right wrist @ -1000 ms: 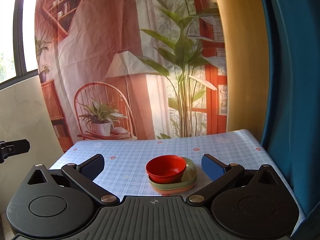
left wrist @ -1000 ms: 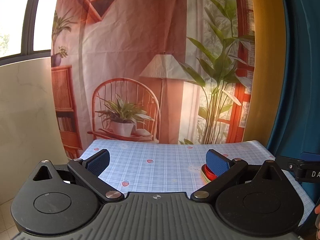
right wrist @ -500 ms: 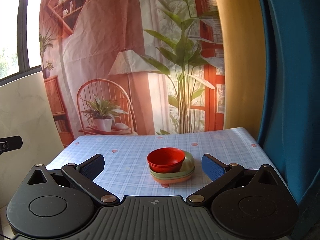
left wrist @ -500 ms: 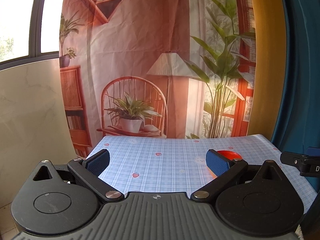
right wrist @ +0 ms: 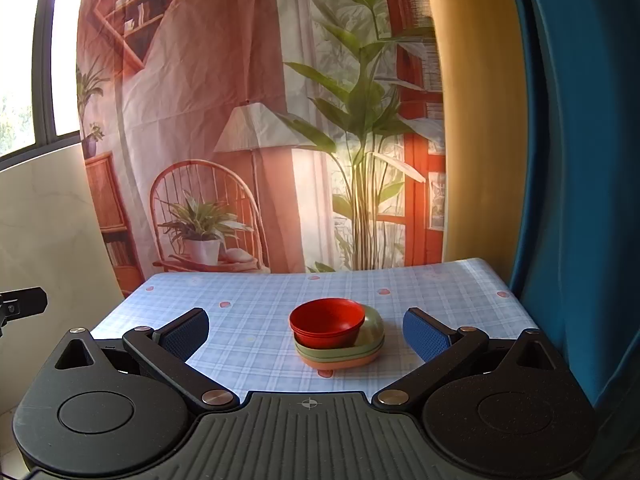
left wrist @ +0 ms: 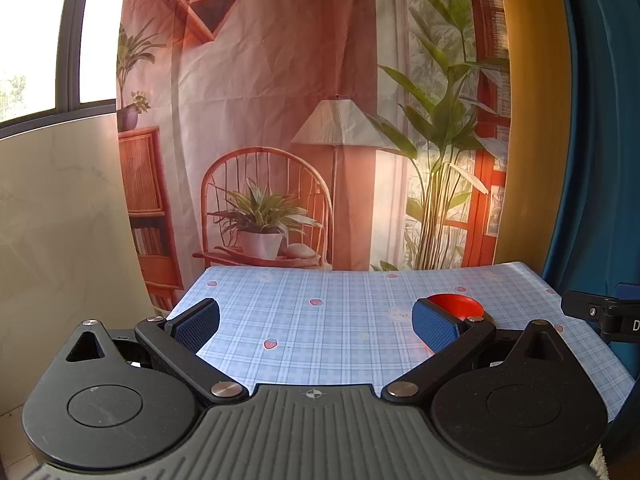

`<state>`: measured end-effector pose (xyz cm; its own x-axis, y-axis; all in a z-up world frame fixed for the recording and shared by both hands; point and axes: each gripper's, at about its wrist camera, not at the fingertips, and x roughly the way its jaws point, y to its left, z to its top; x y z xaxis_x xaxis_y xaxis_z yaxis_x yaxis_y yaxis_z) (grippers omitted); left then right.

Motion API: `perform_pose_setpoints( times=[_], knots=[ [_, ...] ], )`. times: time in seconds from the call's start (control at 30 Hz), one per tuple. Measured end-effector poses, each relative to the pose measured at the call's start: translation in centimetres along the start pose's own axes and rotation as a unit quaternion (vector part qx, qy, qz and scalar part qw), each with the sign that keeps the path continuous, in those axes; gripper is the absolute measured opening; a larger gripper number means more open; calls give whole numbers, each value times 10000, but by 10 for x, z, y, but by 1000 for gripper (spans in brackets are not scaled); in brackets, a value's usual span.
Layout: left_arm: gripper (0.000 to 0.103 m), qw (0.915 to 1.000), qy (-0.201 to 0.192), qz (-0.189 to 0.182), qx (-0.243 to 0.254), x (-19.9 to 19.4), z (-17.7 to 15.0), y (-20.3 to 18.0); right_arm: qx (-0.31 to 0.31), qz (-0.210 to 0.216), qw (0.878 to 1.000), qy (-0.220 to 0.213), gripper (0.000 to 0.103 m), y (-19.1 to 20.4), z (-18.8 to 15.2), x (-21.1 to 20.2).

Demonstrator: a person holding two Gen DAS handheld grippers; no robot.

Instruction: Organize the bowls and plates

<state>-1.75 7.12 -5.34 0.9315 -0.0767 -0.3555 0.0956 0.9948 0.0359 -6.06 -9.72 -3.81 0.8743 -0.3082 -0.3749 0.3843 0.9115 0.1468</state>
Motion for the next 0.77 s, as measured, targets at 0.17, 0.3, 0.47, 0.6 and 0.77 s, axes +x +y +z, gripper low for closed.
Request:
perform_pose_setpoints(
  times=[0.17,0.3,0.47,0.6,0.77],
  knots=[
    [103,10000,39,-2,8,1,0,1,0,-6,10000,6,103,0,1,0],
    [103,10000,70,-6,9,2,0,0,1,-9,10000,10,103,-1,1,0],
    [103,10000,83,-28,27,2,0,0,1,-7,10000,11,103,-2,1,0],
    [103,10000,80,-45,34,3,-1,0,4,-11,10000,18,103,-2,1,0],
    [103,9999,111,-80,22,5,-2,0,4,-16,10000,20,103,-3,0,0]
  ],
)
